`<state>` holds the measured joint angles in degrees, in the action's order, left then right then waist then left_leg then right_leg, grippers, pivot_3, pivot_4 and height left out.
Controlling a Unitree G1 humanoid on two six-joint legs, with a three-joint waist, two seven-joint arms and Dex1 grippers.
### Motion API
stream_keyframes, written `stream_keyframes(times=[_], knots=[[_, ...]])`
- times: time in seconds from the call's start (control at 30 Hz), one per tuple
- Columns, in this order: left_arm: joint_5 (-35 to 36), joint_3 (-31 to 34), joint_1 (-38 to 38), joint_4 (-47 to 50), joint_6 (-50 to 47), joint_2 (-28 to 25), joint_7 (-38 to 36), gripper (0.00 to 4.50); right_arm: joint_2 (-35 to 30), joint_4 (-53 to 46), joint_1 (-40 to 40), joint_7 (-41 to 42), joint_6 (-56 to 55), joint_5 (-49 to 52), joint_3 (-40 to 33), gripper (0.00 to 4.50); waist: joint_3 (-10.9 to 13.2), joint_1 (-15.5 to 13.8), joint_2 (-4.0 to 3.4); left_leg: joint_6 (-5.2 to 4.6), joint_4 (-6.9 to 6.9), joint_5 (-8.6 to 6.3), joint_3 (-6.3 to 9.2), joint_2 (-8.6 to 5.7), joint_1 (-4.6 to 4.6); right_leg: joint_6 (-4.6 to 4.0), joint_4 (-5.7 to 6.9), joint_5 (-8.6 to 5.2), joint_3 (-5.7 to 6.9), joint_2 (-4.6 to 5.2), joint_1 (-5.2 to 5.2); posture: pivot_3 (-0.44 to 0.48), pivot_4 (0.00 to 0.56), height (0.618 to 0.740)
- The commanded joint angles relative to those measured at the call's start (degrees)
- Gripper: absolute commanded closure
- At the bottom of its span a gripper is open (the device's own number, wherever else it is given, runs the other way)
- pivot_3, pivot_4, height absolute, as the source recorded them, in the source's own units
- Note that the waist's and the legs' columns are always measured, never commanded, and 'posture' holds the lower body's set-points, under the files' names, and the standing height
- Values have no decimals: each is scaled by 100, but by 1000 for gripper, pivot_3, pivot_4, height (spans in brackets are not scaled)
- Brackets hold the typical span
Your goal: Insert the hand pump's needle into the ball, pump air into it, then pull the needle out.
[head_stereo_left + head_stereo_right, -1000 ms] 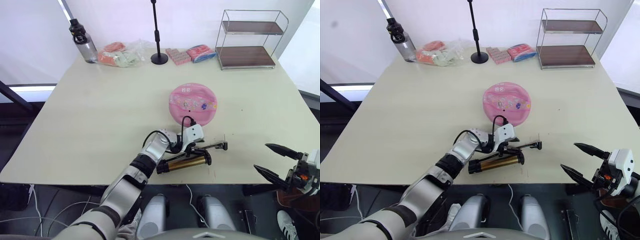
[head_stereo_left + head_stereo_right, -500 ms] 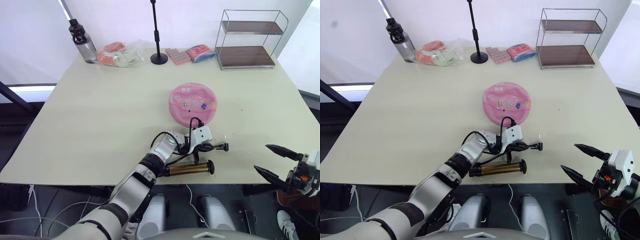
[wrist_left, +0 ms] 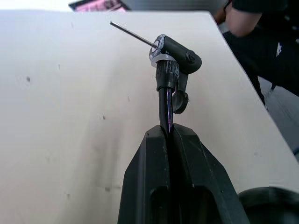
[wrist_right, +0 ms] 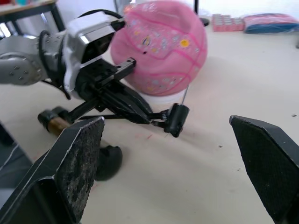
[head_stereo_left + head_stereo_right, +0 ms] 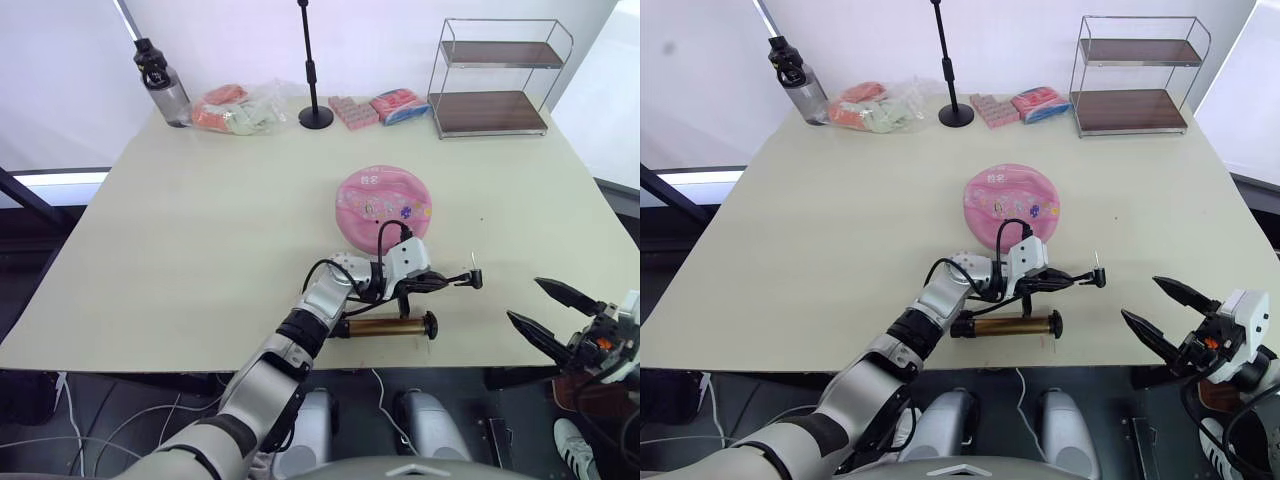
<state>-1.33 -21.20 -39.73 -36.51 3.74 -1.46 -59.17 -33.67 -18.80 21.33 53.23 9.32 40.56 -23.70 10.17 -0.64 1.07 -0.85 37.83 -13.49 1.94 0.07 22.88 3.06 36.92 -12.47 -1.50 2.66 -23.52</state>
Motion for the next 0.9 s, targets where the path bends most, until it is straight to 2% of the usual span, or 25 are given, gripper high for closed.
stream_keyframes(times=[0.03, 0.23, 0.43, 0.57, 0.9], knots=[[179, 156, -233, 126, 117, 21, -76, 4411, 117, -512, -107, -566, 501, 388, -17, 0, 0, -3, 0, 0, 0, 0, 2, 0, 1, 0, 0, 0, 1, -1, 0, 0, 150, 740], [512, 364, -300, 113, -88, 142, -260, 4411, 646, -1128, -613, -2236, 1647, 1130, 260, 0, 0, -6, 0, 0, 1, 0, 0, 0, 4, -3, 0, -2, -1, 1, -1, 0, 150, 740], [833, 492, -109, 204, -315, 252, -337, 4411, 1178, -1143, -1015, -3243, 2163, 1695, 328, 0, 0, -5, -1, -3, -2, -1, 3, 1, 11, 15, -1, 8, 0, 0, -7, 0, 150, 740], [895, 486, -18, 234, -306, 239, -422, 4411, 1191, -1119, -1136, -3525, 2556, 1974, 435, 0, 0, -3, -1, -3, -1, -1, 3, 1, 9, 15, -2, 9, 1, 0, -6, 0, 150, 740], [1164, 583, 36, 336, -490, 342, -555, 4411, 1133, -1006, -1322, -3593, 2908, 2340, 464, 0, -1, 0, -2, -4, -2, -2, 2, 1, 10, 15, -2, 9, 1, -1, -7, 0, 150, 740]])
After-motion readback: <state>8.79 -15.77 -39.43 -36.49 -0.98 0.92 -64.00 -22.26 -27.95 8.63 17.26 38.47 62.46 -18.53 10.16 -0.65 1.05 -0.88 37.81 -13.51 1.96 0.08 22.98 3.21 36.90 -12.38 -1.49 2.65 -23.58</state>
